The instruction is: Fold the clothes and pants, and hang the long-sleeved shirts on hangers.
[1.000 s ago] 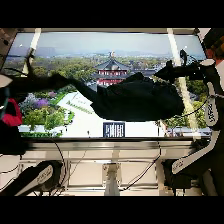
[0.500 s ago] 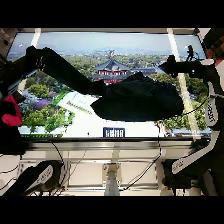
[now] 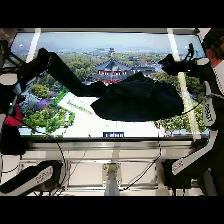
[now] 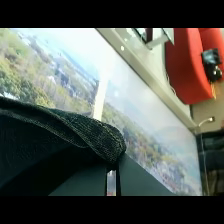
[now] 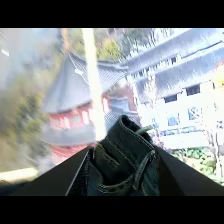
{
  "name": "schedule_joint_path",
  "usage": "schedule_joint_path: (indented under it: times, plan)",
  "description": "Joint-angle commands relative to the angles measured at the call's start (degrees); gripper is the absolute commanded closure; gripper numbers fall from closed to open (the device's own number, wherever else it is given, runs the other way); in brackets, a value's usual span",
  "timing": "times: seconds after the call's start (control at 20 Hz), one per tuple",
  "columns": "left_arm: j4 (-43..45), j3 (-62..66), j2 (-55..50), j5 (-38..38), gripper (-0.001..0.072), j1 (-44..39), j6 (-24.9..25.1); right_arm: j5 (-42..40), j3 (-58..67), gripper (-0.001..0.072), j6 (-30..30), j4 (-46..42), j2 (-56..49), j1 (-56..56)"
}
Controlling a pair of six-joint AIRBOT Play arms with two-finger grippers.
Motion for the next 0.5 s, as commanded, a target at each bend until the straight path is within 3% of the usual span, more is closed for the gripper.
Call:
schedule_joint_path:
  times: [0.0, 0.15, 0.45]
  plan:
    - [1.8, 0.1, -0.4, -1.5, 0.0684, -2.3, 1.2, -4.5, 0.1, 0.0262, -5.6, -7.6, 0.0, 5.4]
    - [2.6, 0.1, -0.4, -1.6, 0.0684, -5.0, 1.2, -10.2, 0.1, 0.0269, -5.5, -15.0, -0.4, 11.2]
    - [5.0, 0.1, -0.4, -1.7, 0.0684, -8.9, 1.2, -15.5, 0.3, 0.0269, -5.3, -16.5, -5.2, 15.9]
